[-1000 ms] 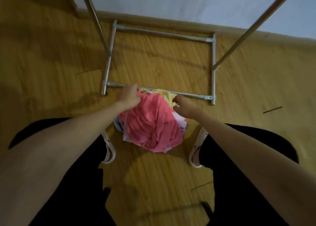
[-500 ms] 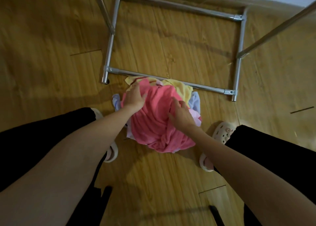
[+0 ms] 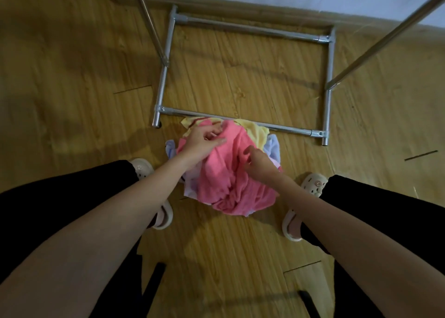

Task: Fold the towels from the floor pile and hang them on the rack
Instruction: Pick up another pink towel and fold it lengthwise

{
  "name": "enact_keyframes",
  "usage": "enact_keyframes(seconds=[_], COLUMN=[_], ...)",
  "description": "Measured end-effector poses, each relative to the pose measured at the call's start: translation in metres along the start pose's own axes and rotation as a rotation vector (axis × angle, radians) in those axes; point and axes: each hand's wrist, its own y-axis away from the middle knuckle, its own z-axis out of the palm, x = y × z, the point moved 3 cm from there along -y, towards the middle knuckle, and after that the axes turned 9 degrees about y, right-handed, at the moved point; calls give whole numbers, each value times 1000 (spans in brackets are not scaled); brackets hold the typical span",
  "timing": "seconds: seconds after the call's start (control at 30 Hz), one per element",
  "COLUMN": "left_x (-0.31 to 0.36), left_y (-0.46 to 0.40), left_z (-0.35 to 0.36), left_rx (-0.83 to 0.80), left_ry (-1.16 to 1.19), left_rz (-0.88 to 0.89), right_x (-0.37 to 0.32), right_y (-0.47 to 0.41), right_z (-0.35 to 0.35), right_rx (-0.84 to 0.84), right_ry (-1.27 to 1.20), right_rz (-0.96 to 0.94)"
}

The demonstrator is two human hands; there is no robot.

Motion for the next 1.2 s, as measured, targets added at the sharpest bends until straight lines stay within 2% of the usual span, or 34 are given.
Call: enact_keyframes(seconds=[0.07,0.2,0.33,0.47,0.63,0.8,1.03,1.2], left_x=[28,82,143,202,256,285,300,305], left_y=[20,67,116,157,201,236,271,283], left_z=[1,2,-2,-14,-34,-47,-47,-49], left_rx=[-72,-194,-245,-260,-200,-119,-50,-44], left_ry=[-19,-66,-96,-105,-124,-145,-211,-216], left_rz=[64,170,294,420,540,715,909,961], right_x=[-8,-16,-18,-20,-25,-48,-84,-96], right_y=[17,61,113,161,224,282,318,328], right_z=[-20,-65,-109,-148,-180,-205,-235,-257], right_rx=[40,224,326,383,419,234,237,392], right_ry=[-100,-282,-416,-360,-445,-814,-1161,-975], right_rz=[-81,-197,-257,-331,-359,-492,-533,-507])
